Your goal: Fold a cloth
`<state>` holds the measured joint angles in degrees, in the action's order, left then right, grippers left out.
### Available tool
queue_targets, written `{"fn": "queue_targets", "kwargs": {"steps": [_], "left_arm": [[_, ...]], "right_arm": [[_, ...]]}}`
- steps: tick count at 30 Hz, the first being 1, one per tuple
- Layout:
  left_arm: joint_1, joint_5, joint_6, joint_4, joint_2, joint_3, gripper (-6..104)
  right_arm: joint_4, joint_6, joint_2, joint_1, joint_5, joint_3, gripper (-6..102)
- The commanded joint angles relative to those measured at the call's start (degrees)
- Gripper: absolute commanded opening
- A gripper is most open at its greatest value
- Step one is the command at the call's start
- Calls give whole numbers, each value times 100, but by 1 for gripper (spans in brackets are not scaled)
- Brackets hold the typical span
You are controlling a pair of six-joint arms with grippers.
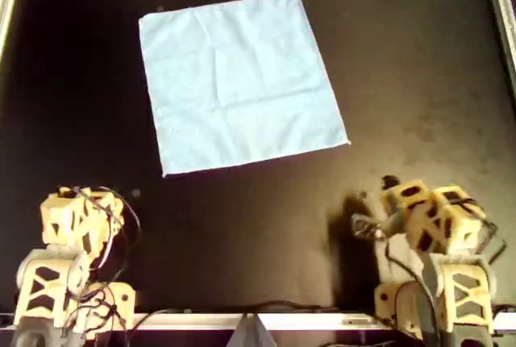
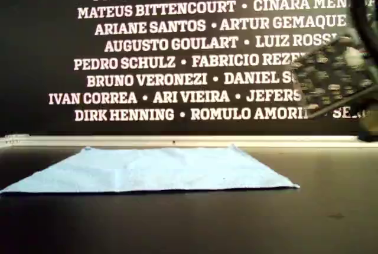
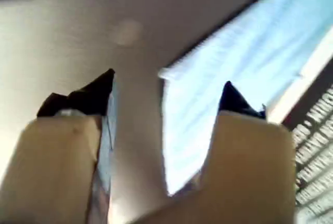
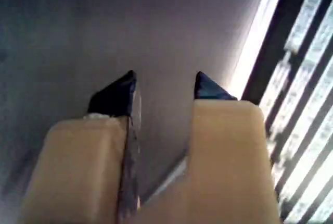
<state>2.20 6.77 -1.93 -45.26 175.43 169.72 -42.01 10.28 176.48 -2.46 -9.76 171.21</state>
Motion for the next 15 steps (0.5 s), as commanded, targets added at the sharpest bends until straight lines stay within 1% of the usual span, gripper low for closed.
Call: {"fn": "queue_targets", "kwargs": {"steps": [1,4,5,6,8,10,12,13,15], "left_arm": [[-26,35,35,176,-176,-527,71],[-26,44,44,237,-800,-888,71],[-26,44,18,237,-1090,-1081,71],[-26,44,-18,246,-1424,-1336,71],[-26,44,-26,246,-2276,-1942,71],[70,44,-26,246,-3278,-2540,72],[360,44,-26,255,-4166,-3041,72],[615,53,-35,272,-4509,-3243,72],[1327,53,-44,272,-5010,-3516,72]], "right_arm": [[325,9,70,-308,-62,-158,44],[334,9,26,-431,-79,-158,44],[343,9,-62,-448,-26,-158,44],[352,9,-211,-448,-62,-167,44],[369,9,-545,-448,-70,-255,44],[448,9,-976,-457,-79,-563,44],[483,0,-1652,-457,-88,-1160,44],[483,0,-2083,-466,-88,-1538,44],[483,0,-3155,-510,-88,-2276,44]]}}
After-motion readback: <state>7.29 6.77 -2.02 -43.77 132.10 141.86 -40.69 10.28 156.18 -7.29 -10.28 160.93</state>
